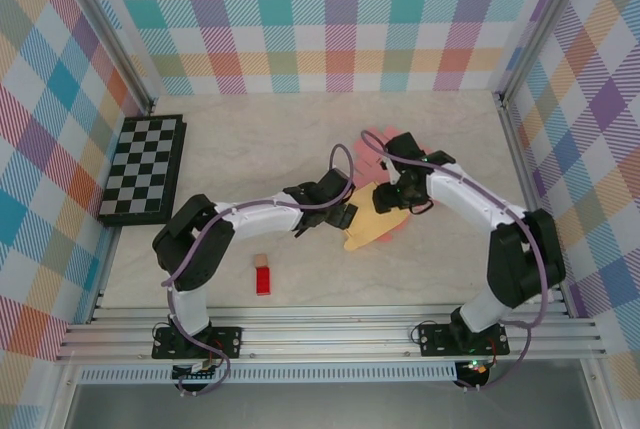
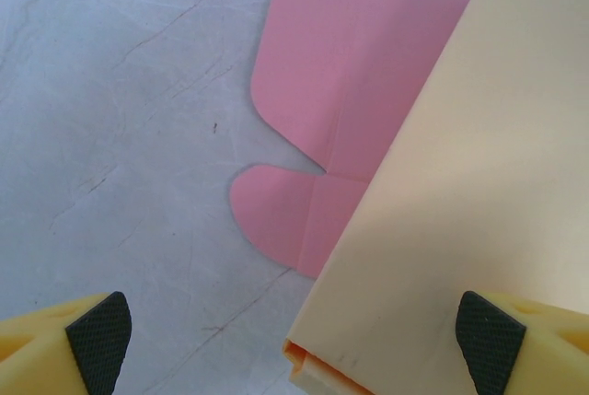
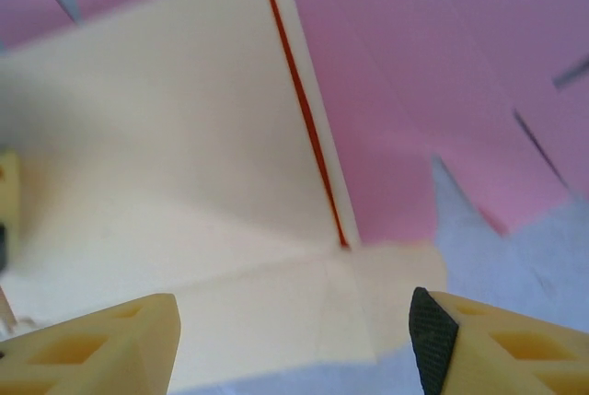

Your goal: Fold the paper box

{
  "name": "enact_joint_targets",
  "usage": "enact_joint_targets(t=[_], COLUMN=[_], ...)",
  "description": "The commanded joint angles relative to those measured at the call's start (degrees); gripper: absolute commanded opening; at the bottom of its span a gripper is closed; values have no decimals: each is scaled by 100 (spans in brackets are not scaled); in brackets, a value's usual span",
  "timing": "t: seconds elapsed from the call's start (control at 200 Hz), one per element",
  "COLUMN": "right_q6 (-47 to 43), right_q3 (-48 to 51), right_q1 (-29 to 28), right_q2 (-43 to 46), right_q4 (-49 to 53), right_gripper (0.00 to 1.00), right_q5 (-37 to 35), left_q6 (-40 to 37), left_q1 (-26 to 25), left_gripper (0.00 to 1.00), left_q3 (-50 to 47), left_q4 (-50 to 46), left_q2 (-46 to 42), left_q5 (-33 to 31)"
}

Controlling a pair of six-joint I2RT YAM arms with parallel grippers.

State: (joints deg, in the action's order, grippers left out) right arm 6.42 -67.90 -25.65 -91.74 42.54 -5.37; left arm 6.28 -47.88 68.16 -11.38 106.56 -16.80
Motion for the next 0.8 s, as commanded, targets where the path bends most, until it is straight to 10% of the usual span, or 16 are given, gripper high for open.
enact_joint_targets(t=[0.0, 0.795], right_q6=[-488, 1193], right_q3=[-418, -684], right_q1=[38, -557], right_q2=[-620, -1525], right_q4=[-448, -802], right_gripper=[68, 56], right_q5=[463, 1293], left_q6=[-312, 1396], left_q1=[162, 1670], left_gripper=[93, 100], left_q3=[-339, -1319], left_q4=[21, 67], left_q2=[-86, -1252], left_q5=[253, 1897])
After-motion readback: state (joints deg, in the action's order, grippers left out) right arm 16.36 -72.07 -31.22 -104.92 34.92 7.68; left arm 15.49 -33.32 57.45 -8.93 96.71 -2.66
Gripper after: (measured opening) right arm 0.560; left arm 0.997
